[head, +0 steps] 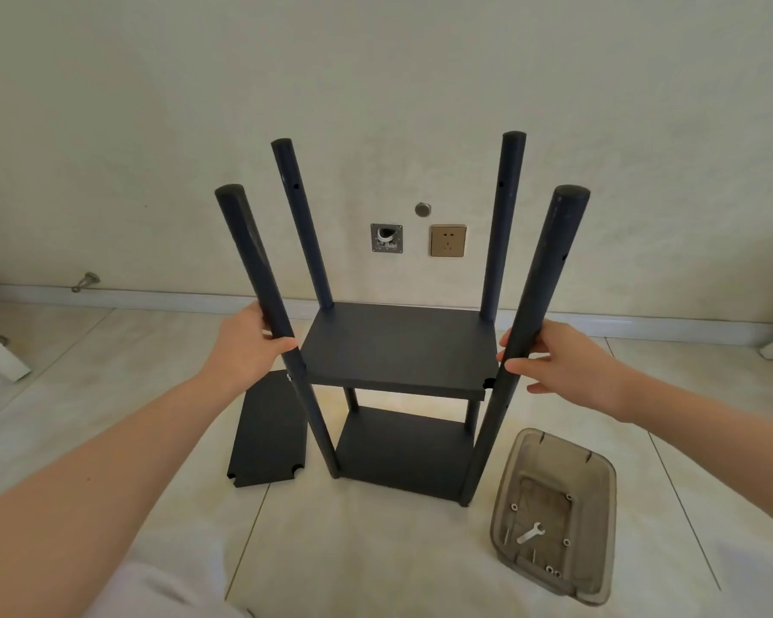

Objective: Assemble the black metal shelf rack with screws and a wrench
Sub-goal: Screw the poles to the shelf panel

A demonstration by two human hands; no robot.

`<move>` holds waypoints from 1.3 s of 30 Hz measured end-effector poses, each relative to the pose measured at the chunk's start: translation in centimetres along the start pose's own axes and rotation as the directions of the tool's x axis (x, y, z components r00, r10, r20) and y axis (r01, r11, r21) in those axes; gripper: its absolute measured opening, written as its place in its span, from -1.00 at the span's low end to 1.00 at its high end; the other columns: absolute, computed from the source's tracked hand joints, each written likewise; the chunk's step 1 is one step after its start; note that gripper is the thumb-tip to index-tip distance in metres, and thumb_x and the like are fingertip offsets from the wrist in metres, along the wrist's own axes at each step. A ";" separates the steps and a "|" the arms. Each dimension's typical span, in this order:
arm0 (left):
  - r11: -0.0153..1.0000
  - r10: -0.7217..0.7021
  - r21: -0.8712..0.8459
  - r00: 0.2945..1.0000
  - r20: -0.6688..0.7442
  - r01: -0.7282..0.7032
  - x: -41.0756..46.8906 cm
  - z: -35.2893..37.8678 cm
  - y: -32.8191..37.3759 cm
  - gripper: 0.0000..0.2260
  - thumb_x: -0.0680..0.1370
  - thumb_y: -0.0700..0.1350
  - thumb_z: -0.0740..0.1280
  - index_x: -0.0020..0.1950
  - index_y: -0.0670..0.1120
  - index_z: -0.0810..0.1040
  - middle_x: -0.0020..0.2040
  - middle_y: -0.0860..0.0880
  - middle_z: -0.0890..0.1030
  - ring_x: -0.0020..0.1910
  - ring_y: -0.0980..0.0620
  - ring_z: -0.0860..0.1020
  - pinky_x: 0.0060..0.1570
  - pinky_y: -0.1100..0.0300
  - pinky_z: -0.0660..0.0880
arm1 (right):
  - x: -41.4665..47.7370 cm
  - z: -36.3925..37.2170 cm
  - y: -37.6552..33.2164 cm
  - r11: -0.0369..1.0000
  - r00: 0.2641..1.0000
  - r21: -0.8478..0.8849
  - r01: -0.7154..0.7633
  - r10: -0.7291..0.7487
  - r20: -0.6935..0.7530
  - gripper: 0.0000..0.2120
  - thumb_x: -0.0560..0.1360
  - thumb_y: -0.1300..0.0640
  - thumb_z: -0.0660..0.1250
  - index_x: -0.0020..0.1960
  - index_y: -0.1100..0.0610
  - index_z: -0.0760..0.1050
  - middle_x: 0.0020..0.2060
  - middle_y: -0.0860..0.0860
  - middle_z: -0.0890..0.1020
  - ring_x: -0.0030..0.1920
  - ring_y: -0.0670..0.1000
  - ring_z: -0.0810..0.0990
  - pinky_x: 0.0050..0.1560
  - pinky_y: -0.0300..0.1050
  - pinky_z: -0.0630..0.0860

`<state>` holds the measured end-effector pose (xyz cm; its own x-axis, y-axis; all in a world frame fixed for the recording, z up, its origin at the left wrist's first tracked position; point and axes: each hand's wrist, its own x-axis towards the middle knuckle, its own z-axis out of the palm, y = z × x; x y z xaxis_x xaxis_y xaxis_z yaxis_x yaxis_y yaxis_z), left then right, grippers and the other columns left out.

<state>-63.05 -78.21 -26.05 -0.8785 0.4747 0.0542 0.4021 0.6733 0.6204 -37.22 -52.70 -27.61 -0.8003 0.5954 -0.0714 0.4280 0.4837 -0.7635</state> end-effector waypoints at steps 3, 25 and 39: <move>0.994 -0.006 0.106 0.999 -0.051 0.012 -0.2 0.5 -0.1 -0.70 0.55 -0.12 0.45 0.22 -0.22 0.55 0.12 -0.16 0.66 0.10 -0.18 0.64 0.09 0.01 0.55 | -0.4 -0.1 -0.1 1.000 1.000 0.013 0.016 -0.016 0.017 -0.85 0.56 0.14 0.37 0.08 -0.04 0.47 -0.08 -0.16 0.58 -0.08 -0.10 0.62 -0.32 -0.37 0.56; 0.705 0.460 0.400 0.807 0.371 -0.586 -5.7 18.5 7.9 -0.14 0.55 0.34 0.25 0.65 -0.02 -0.09 0.66 0.02 -0.07 0.62 0.00 -0.15 0.53 -0.02 -0.21 | -0.9 0.2 0.5 0.982 0.989 -0.126 0.140 -0.145 -0.030 -0.62 0.59 0.09 0.32 0.37 0.01 0.32 0.03 -0.16 0.50 -0.04 -0.15 0.51 -0.15 -0.41 0.42; 0.660 0.553 0.473 0.804 0.220 -0.584 -6.2 20.5 6.5 -0.15 0.49 0.48 0.13 0.64 0.05 0.04 0.64 0.06 0.07 0.62 -0.02 0.01 0.55 -0.08 -0.12 | 0.5 0.2 -0.8 0.963 0.979 -0.177 0.205 -0.203 0.027 -0.49 0.58 0.10 0.33 0.46 0.01 0.22 0.20 0.04 0.61 0.07 0.05 0.65 -0.35 -0.51 0.40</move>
<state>-49.65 -65.15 -38.42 -0.4268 0.8786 0.2144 0.9001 0.4355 0.0073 -38.05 -52.95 -27.14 -0.8815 0.4672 0.0683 0.3222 0.7010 -0.6362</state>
